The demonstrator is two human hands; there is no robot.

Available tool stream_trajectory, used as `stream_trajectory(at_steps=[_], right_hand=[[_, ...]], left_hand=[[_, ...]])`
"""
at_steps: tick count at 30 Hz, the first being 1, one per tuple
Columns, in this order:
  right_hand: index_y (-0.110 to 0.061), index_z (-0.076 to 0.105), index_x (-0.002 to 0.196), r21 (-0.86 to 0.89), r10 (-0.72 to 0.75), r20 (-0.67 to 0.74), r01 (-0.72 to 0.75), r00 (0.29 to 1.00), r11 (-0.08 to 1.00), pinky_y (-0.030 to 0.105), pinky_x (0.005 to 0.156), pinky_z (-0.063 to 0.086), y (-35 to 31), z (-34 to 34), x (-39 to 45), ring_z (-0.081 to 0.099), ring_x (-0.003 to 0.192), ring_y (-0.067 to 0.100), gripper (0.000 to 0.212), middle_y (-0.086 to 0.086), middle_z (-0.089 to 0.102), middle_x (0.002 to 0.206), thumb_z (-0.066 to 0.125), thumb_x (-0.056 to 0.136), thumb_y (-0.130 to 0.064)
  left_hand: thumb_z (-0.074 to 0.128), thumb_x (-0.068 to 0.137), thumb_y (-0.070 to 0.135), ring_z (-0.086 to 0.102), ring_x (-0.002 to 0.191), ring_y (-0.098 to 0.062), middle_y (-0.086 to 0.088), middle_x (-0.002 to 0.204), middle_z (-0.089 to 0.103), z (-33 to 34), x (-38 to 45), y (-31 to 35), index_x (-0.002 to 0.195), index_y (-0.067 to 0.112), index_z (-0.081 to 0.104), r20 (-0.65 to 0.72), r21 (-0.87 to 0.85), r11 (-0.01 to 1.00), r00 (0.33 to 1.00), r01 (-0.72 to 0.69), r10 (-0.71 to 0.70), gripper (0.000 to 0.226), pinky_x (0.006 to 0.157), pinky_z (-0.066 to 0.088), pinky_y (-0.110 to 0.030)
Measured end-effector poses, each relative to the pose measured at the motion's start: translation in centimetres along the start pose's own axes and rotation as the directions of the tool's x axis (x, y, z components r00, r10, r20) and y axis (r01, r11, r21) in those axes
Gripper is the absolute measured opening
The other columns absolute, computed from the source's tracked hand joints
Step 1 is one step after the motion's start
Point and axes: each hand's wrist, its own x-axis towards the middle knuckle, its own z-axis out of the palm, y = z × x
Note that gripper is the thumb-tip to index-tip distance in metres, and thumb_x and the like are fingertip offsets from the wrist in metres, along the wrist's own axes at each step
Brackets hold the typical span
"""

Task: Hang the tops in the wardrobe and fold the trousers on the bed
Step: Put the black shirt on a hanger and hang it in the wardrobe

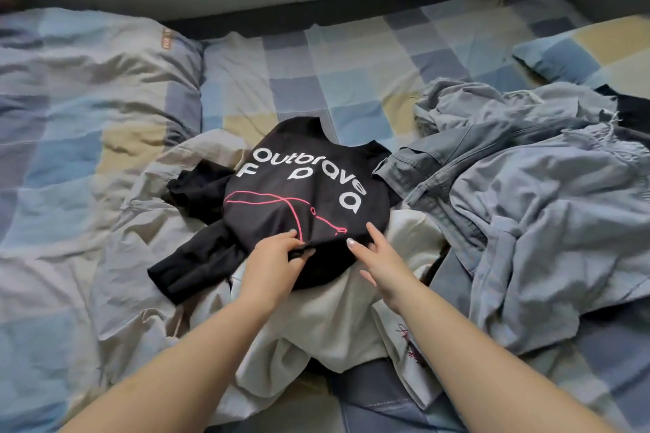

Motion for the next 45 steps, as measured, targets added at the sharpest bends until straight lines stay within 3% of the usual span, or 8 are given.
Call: stream_trajectory(at_steps=[4,13,17,21,29,32,35,45], right_hand=[[-0.031,0.019,0.15,0.036,-0.036,-0.058,0.038,0.998,0.999,0.038,0.115,0.026,-1.2,1.1,1.9,0.028,0.14,0.011,0.078,-0.003,0.026,0.155,0.066,0.087,-0.034],[-0.026,0.007,0.151,0.357,0.156,-0.242,-0.061,0.958,0.932,0.051,0.102,0.043,-7.3,3.5,2.0,0.052,0.123,0.029,0.106,0.006,0.041,0.146,0.079,0.074,-0.033],[0.002,0.057,0.123,0.384,0.175,-0.13,-0.113,0.976,0.916,0.046,0.093,0.051,-12.4,4.8,-3.5,0.066,0.099,0.033,0.057,0.019,0.067,0.111,0.076,0.076,-0.023],[0.006,0.065,0.104,0.442,0.061,0.083,-0.092,0.995,0.892,0.045,0.084,0.055,-15.9,6.3,-8.5,0.068,0.086,0.034,0.024,0.024,0.068,0.096,0.056,0.086,-0.008],[0.003,0.056,0.11,0.479,-0.306,0.376,0.099,0.875,0.872,0.035,0.078,0.055,-23.5,6.2,-24.9,0.065,0.09,0.03,0.032,0.021,0.064,0.095,0.044,0.081,0.008],[-0.004,0.058,0.12,0.337,-0.391,0.39,0.266,0.834,0.903,0.034,0.077,0.055,-26.2,5.2,-29.6,0.067,0.093,0.028,0.036,0.017,0.068,0.103,0.05,0.086,0.005],[-0.019,0.062,0.114,0.114,-0.429,0.37,0.418,0.824,0.901,0.038,0.086,0.053,-28.2,4.6,-33.5,0.066,0.098,0.028,0.039,0.014,0.069,0.106,0.058,0.082,0.003],[-0.042,0.062,0.108,-0.45,-0.459,0.494,0.669,0.738,0.591,0.016,0.085,0.048,-30.0,-1.1,-46.6,0.063,0.102,0.0,0.03,-0.015,0.069,0.106,0.065,0.085,-0.022]], left_hand=[[0.059,0.091,0.032,0.055,0.069,-0.019,-0.002,0.067,0.06,-1.9,0.4,-0.1,0.076,0.012,0.062,0.03,-0.142,0.99,1.0,0.015,-0.011,0.025,0.066,0.042,-0.035],[0.059,0.093,0.031,0.066,0.075,-0.009,0.007,0.076,0.071,-9.0,-3.1,3.9,0.081,0.022,0.073,0.28,-0.433,0.898,0.959,0.078,0.051,0.02,0.074,0.05,-0.029],[0.059,0.092,0.038,0.043,0.058,-0.004,0.012,0.061,0.045,-13.6,-6.8,6.6,0.065,0.015,0.057,0.508,-0.384,0.914,0.856,0.131,0.091,0.035,0.057,0.035,-0.02],[0.063,0.089,0.039,0.061,0.074,-0.001,0.01,0.075,0.066,-16.0,-7.6,7.2,0.08,0.023,0.072,0.607,-0.322,0.942,0.784,0.094,0.129,0.02,0.07,0.047,-0.017],[0.075,0.074,0.044,0.069,0.091,-0.011,0.002,0.098,0.072,-25.9,-10.4,16.5,0.099,0.026,0.065,0.066,-0.574,0.815,0.997,0.078,-0.049,0.033,0.081,0.056,-0.029],[0.072,0.058,0.06,0.067,0.102,-0.018,-0.002,0.115,0.065,-29.1,-11.5,21.0,0.116,0.026,0.057,0.263,-0.751,0.605,0.96,0.264,-0.092,0.069,0.09,0.054,-0.041],[0.069,0.075,0.049,0.069,0.091,-0.023,-0.008,0.109,0.07,-30.9,-12.9,24.8,0.117,0.018,0.064,0.383,-0.809,0.482,0.924,0.337,-0.005,0.053,0.077,0.057,-0.036],[0.072,0.072,0.018,0.071,0.089,-0.023,-0.014,0.104,0.073,-32.3,-18.2,31.0,0.101,0.012,0.075,0.288,-0.888,0.432,0.921,0.155,0.263,0.03,0.072,0.058,-0.028]])
